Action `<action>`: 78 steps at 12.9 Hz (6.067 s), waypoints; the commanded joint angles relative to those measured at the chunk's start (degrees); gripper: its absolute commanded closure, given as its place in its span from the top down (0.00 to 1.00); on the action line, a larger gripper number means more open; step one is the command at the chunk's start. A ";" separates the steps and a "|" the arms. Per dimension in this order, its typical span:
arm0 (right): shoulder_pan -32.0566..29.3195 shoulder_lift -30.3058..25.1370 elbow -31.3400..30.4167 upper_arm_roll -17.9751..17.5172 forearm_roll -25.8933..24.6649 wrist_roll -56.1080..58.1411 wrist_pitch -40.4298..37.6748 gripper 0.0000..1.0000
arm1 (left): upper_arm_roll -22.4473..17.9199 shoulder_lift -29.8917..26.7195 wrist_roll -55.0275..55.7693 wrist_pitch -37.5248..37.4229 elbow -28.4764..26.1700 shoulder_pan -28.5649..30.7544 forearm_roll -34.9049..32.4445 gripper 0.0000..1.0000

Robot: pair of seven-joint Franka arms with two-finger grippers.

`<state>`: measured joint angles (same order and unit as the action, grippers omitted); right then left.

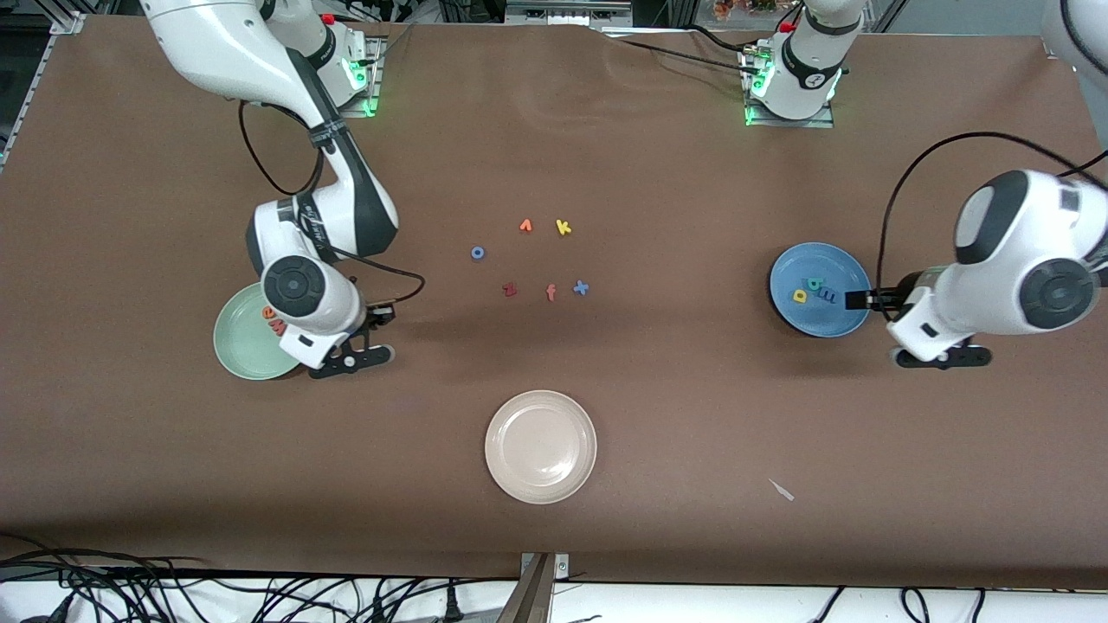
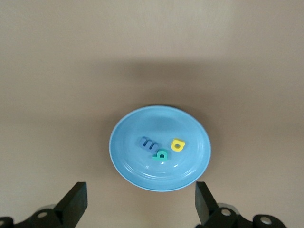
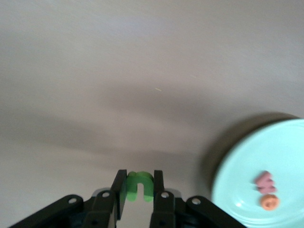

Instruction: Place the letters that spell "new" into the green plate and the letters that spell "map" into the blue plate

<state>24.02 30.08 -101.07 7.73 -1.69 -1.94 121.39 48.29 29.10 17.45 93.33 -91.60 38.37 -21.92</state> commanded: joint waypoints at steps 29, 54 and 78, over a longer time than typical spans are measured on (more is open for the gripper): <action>-10.83 -25.14 0.86 -3.95 -0.06 -0.26 -30.66 1.00 | -46.53 -14.95 -21.32 6.42 0.80 -35.99 23.33 1.00; -18.92 -29.55 9.31 -3.69 1.34 -0.35 -36.40 1.00 | -46.53 -14.42 -21.05 6.42 0.98 -36.26 23.33 1.00; -18.84 -29.55 9.23 -3.69 1.34 -0.43 -36.49 1.00 | -46.45 -13.90 -20.35 6.51 1.24 -36.78 23.33 1.00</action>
<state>5.61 0.99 -91.38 4.34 -0.79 -2.99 84.96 2.28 15.96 -2.67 99.07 -89.54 2.20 1.27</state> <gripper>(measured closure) 0.000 0.000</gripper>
